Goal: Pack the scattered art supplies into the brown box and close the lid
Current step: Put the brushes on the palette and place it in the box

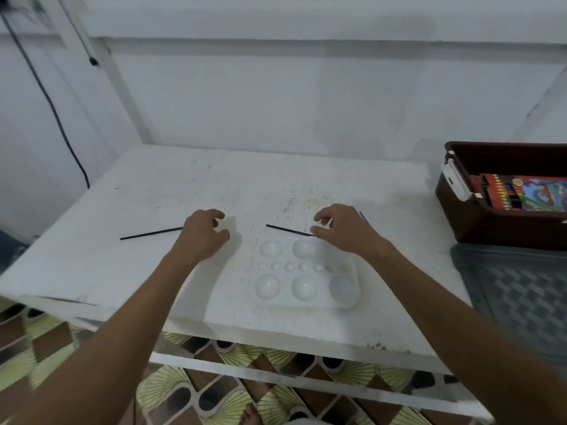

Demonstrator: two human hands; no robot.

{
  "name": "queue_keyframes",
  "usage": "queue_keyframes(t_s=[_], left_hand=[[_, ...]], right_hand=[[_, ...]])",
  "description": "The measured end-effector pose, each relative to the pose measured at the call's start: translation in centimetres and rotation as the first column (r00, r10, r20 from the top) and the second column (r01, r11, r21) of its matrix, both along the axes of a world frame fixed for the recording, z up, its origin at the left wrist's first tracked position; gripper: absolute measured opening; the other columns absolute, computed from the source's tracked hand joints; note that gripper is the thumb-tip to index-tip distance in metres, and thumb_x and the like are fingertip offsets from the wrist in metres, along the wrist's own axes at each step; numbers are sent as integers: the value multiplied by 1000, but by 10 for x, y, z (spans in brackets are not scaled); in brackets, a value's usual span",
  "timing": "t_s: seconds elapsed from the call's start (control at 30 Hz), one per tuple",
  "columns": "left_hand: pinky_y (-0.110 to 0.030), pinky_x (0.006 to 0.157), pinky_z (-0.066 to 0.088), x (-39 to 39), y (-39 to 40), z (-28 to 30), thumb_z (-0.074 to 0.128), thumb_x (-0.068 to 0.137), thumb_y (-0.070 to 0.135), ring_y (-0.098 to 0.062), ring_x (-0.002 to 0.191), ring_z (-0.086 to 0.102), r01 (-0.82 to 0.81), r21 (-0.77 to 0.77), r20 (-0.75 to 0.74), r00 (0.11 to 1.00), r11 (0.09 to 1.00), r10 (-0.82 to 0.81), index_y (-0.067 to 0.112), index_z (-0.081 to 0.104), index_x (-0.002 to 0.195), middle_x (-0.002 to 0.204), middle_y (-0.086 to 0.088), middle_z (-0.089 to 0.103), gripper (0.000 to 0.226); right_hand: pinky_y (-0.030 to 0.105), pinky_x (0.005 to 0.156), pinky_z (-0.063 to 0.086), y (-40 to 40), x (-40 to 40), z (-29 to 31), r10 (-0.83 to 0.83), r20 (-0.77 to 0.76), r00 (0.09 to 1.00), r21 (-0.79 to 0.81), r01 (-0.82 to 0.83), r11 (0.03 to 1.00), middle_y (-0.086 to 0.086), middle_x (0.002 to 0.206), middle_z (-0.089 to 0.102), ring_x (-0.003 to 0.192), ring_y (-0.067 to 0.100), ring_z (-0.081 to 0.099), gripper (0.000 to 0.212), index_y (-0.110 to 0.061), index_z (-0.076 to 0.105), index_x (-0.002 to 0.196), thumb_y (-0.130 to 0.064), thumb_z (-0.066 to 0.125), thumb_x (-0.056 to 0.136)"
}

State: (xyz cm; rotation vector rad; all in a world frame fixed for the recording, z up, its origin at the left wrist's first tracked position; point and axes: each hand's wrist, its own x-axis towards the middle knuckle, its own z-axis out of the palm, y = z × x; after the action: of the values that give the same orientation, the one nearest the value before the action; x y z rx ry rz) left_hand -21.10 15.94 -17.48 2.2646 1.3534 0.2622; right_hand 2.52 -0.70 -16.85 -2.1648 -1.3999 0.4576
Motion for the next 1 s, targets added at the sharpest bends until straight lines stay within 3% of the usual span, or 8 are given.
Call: queue_keyframes(t_s=[0.07, 0.23, 0.4, 0.63, 0.7, 0.83, 0.93, 1.0], left_hand=[[-27, 86, 39, -7, 21, 0, 65, 85, 20, -27, 106, 56, 12, 43, -55, 998, 999, -10, 11, 58, 127, 118, -13, 58, 43], [-34, 91, 43, -37, 62, -9, 61, 83, 13, -31, 113, 52, -6, 75, -206, 978, 997, 22, 12, 57, 127, 124, -15, 50, 44], [-39, 92, 43, -64, 78, -27, 49, 89, 11, -33, 116, 49, -1, 141, -339, 939, 990, 49, 19, 58, 126, 122, -10, 50, 39], [-34, 74, 43, -68, 78, -36, 47, 94, 13, -28, 94, 59, 50, 262, -320, 947, 964, 37, 19, 68, 110, 102, -4, 61, 27], [-35, 74, 44, -60, 71, -32, 48, 95, 14, -27, 91, 58, 94, 250, -280, 960, 964, -20, 18, 68, 108, 97, -3, 59, 25], [-35, 71, 46, -25, 40, -12, 51, 95, 11, -25, 82, 56, 250, 282, -73, 968, 926, -239, 14, 69, 109, 93, -6, 57, 23], [-27, 66, 42, 0, -2, 0, 56, 92, 7, -21, 77, 56, 441, 365, 26, 875, 820, -483, 13, 71, 108, 90, -5, 58, 22], [-28, 64, 44, 12, -30, 0, 58, 91, 7, -19, 75, 55, 556, 380, 35, 790, 739, -612, 14, 71, 107, 87, -4, 58, 22]], right_hand=[[8, 61, 35, 22, 1, 0, 47, 12, 999, -56, -46, 997, 3, 96, 63, 80, 10, 54, 27, -8, 68, 103, -26, 68, 83], [28, 74, 50, 63, 0, 1, 219, 81, 972, -301, -185, 935, 6, 89, 71, 85, 20, 64, 18, -2, 72, 87, -13, 58, 83], [29, 76, 53, 81, 3, -2, 295, 113, 949, -446, -217, 868, 5, 90, 72, 84, 19, 65, 16, -7, 74, 87, -18, 73, 77], [29, 74, 55, 84, 8, -9, 320, 114, 941, -391, -253, 885, 4, 89, 73, 80, 17, 66, 12, -6, 74, 86, -10, 66, 78], [21, 68, 49, 82, 11, -5, 310, 107, 945, -340, -258, 904, 5, 91, 72, 78, 15, 63, 13, -4, 74, 88, -9, 64, 81], [8, 63, 37, 71, 16, 13, 264, 100, 959, -137, -249, 959, 3, 93, 70, 78, 9, 56, 13, -6, 73, 91, -11, 64, 84], [0, 64, 38, 56, 15, 29, 249, 27, 968, -36, -248, 968, -2, 87, 71, 71, 3, 58, 11, -9, 74, 90, -12, 66, 83], [1, 63, 39, 42, 9, 35, 271, -43, 962, -48, -273, 961, -16, 76, 66, 65, -6, 57, 10, -11, 75, 90, -13, 68, 82]])
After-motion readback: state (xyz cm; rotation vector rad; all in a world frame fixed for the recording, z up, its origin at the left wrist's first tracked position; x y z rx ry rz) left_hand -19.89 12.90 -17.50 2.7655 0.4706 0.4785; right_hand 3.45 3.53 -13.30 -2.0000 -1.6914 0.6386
